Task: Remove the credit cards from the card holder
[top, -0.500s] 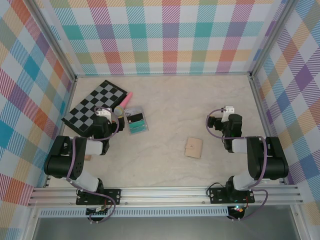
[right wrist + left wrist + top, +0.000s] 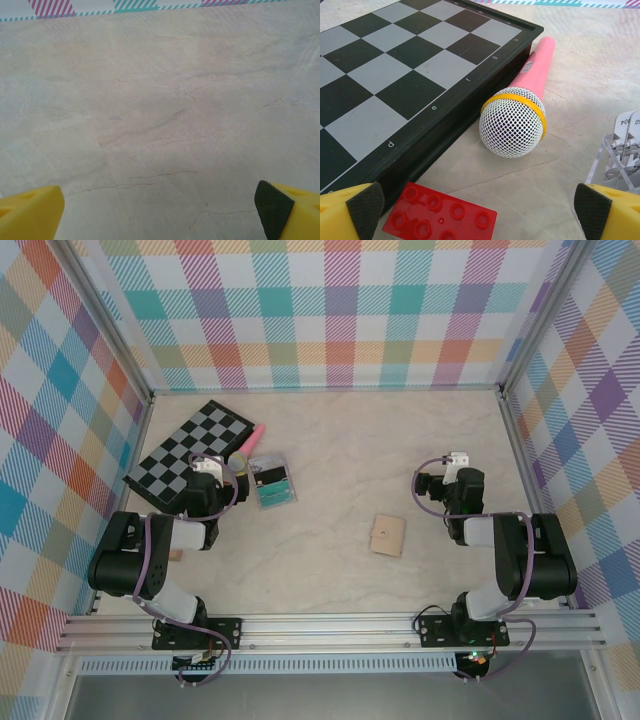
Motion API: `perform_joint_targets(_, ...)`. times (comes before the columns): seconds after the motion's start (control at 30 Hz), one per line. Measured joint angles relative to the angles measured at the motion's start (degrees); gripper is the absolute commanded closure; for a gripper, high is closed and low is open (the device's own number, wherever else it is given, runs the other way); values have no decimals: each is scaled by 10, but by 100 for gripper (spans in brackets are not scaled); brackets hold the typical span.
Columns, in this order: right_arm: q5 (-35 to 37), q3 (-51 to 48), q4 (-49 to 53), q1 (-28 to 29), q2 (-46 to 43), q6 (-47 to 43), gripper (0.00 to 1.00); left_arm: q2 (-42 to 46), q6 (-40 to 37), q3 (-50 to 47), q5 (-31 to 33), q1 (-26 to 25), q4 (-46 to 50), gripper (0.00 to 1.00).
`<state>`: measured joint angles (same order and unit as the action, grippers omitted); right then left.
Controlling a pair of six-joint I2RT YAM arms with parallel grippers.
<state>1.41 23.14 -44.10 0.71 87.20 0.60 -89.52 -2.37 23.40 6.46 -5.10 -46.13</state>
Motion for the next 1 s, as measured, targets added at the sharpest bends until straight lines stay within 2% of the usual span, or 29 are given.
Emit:
perform_joint_targets(0.4,0,0,2,0,-1,0,0,0,0,0,0,0,2,0)
perform_joint_targets(0.5,0,1,29,0,-26,0,0,12,2,0,0,0,27,0)
perform_joint_targets(0.67,10,26,138,0,-131,23,0,74,15,29,8,0,119,0)
perform_joint_targets(0.8,27,80,267,0,-196,86,0,157,48,61,16,0,211,0)
perform_joint_targets(1.0,-5,154,460,0,-221,197,0,275,146,136,-3,0,386,0)
